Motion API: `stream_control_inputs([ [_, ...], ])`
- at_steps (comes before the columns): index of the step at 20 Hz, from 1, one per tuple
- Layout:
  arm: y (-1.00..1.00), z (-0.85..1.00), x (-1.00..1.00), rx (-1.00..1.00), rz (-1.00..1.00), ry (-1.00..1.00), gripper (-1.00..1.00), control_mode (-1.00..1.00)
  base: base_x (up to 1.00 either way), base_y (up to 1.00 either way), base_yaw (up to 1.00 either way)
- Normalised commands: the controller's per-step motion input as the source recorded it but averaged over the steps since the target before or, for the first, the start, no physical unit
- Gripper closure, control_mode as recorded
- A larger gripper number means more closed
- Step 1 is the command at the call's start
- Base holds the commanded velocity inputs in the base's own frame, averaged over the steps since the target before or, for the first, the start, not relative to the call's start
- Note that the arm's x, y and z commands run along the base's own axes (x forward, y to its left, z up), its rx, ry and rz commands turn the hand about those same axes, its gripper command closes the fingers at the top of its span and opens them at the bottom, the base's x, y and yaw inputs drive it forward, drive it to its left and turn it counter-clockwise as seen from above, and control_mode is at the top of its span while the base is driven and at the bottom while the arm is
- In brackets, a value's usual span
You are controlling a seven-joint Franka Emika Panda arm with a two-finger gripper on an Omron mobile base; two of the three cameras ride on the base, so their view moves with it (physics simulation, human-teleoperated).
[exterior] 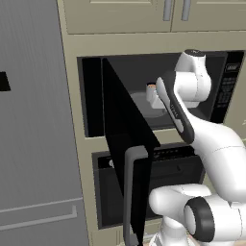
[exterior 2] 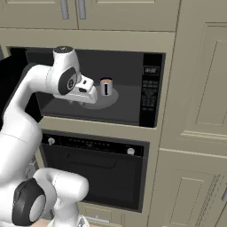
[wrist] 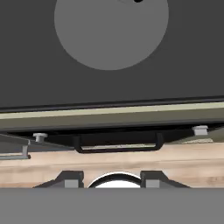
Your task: Pick the cup of tea, navigate to the dining table, and place it on the saucer.
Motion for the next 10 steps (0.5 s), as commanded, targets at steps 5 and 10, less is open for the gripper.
stream_control_inputs([
  [5,-0.05,-0.06,-0.21,0.00,0.00,-0.03,-1.00,-1.00,0.00,0.00,0.00],
  [10,-0.21,0.00,-0.10,0.08,0.00,-0.29,-1.00,-1.00,0.00,0.00,0.00],
])
